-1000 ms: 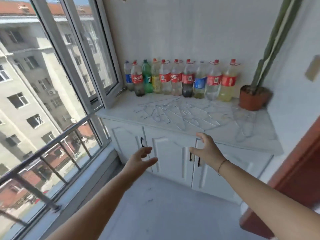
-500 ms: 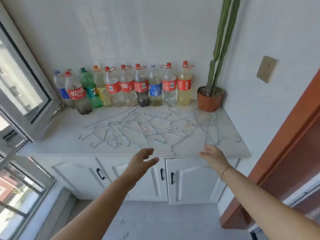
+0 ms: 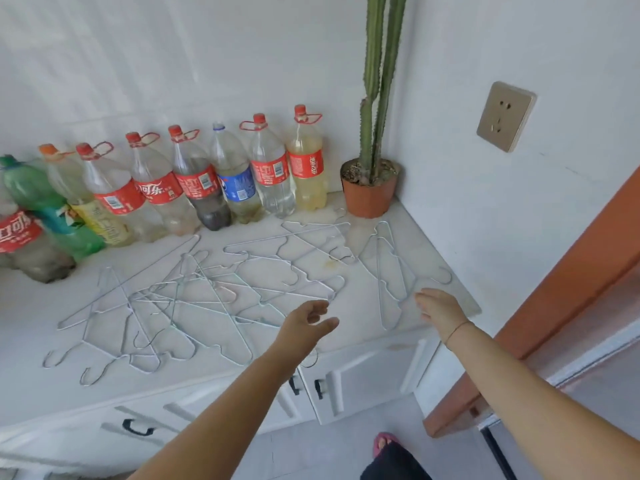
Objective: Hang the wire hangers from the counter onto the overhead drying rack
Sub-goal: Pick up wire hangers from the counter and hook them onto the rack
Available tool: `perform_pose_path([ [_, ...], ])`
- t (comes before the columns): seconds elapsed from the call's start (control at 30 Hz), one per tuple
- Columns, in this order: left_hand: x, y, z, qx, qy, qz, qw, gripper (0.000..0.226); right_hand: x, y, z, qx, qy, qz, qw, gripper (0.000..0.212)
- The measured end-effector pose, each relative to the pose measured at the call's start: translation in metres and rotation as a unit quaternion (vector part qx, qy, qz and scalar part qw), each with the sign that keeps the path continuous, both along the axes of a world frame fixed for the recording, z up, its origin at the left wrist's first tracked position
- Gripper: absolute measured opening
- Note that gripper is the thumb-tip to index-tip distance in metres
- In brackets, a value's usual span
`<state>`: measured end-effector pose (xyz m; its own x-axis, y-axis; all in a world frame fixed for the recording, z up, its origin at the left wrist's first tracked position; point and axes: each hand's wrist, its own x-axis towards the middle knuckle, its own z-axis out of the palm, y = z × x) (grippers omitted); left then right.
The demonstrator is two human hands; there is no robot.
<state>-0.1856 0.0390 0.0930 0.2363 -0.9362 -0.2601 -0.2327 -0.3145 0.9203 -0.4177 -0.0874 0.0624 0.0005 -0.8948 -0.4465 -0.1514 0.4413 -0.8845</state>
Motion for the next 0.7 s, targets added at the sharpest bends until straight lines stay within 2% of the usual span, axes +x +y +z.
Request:
perform_pose_path([
  [0.03, -0.001, -0.014, -0.004, 0.002, 0.002, -0.001, 1.000, 0.034, 0.000, -0.012, -0.003, 0.002, 0.001, -0.009, 1.000, 0.015],
  [0.1, -0.005, -0.041, -0.012, 0.013, 0.011, 0.002, 1.000, 0.032, 0.000, -0.038, -0.013, 0.023, 0.001, -0.010, 1.000, 0.008],
  [0.3, -0.024, -0.123, -0.029, 0.041, 0.039, -0.008, 0.998, 0.040, -0.004, -0.099, -0.038, 0.082, 0.001, -0.055, 0.995, 0.029],
  [0.37, -0.034, -0.145, -0.035, 0.056, 0.045, -0.007, 0.997, 0.038, -0.006, -0.107, -0.051, 0.113, -0.032, -0.085, 0.989, 0.036],
  [0.5, -0.057, -0.178, -0.050, 0.083, 0.061, -0.023, 0.994, 0.037, -0.005, -0.114, -0.067, 0.148, -0.123, -0.114, 0.975, 0.037],
  [0.7, -0.082, -0.202, -0.078, 0.133, 0.063, -0.067, 0.987, 0.044, -0.008, -0.119, -0.072, 0.178, -0.178, -0.111, 0.962, 0.037],
])
